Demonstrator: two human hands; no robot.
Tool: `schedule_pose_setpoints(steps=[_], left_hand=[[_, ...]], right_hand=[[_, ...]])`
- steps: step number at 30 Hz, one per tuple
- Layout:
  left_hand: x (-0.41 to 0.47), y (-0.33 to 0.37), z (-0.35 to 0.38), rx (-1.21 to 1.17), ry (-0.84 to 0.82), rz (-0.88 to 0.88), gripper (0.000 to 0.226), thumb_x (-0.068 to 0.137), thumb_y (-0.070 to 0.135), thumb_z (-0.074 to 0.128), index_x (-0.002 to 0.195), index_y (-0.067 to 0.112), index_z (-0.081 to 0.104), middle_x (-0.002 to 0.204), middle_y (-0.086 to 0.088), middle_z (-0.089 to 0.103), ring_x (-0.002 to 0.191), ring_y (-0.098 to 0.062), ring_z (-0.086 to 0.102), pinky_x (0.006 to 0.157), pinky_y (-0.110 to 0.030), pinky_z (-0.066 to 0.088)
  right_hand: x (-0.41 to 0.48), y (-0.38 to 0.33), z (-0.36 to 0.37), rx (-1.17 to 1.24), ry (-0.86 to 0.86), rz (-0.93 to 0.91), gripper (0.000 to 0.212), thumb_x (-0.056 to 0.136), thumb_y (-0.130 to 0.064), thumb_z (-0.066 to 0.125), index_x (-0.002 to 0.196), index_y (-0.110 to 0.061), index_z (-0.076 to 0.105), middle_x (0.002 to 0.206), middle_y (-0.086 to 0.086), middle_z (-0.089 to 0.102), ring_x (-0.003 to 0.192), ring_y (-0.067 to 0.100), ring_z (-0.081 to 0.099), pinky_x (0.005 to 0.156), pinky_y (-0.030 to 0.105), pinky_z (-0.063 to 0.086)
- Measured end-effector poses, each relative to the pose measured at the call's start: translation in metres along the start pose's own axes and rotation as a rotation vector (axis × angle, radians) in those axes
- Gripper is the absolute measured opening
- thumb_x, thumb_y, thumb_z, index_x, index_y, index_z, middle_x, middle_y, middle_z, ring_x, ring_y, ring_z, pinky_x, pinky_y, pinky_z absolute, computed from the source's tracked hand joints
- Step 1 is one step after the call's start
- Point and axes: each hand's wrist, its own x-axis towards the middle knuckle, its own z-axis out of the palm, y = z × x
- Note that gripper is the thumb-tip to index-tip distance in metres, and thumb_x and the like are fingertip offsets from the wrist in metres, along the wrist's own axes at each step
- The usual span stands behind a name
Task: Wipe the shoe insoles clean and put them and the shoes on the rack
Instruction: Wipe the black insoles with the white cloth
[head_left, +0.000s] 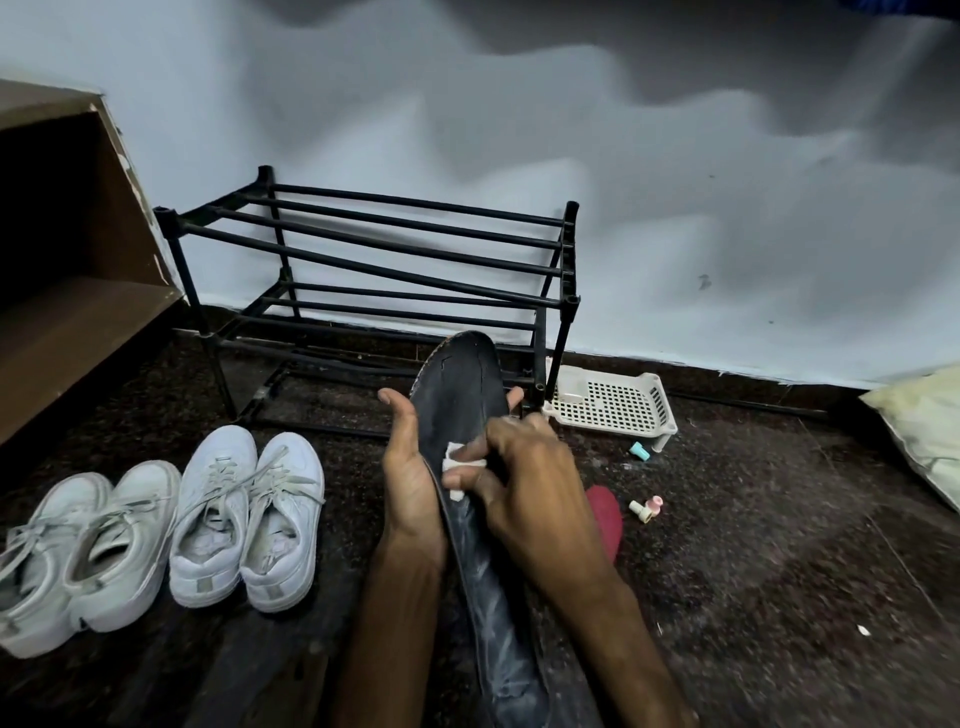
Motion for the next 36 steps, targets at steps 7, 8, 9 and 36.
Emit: schedule_pose_setpoints(steps=[7,8,9,36], left_hand=[[0.001,-0.014,0.003,-0.053,-0.123,-0.004,0.083,0.093,0.070,0.026,0.108,0.003,0.072,0.113,-0.017,0.070,0.108,-0.028,0.067,0.090,-0.039,0.056],[0.001,-0.012,0.003,-0.062,-0.112,-0.006,0.083,0.093,0.070,0.026,0.108,0.003,0.072,0.113,-0.018,0.069,0.108,-0.028,0.067,0.089,-0.039,0.056],[0.002,-0.010,0.001,-0.068,-0.092,-0.006,0.084,0.092,0.071,0.027,0.110,0.002,0.071,0.114,-0.019,0.068,0.107,-0.029,0.067,0.088,-0.040,0.057],[0.009,-0.003,-0.005,-0.005,-0.184,0.005,0.077,0.088,0.068,0.033,0.096,0.001,0.071,0.094,-0.016,0.071,0.091,-0.021,0.071,0.076,-0.030,0.058]], right_hand=[[0.056,0.010,-0.008,-0.017,0.211,0.105,0.014,0.081,-0.027,0.075,0.080,-0.016,0.066,0.090,-0.007,0.070,0.092,0.015,0.052,0.081,0.035,0.046],[0.053,0.010,-0.006,-0.027,0.221,0.117,0.014,0.082,-0.028,0.075,0.080,-0.018,0.065,0.090,-0.008,0.071,0.091,0.015,0.052,0.081,0.038,0.046],[0.046,0.008,-0.003,-0.038,0.222,0.123,0.013,0.082,-0.028,0.074,0.080,-0.021,0.064,0.090,-0.009,0.070,0.091,0.016,0.053,0.082,0.041,0.046],[0.021,0.003,0.012,-0.115,0.246,0.022,0.014,0.085,-0.022,0.071,0.088,-0.031,0.061,0.091,-0.013,0.059,0.092,0.011,0.053,0.093,0.046,0.035]])
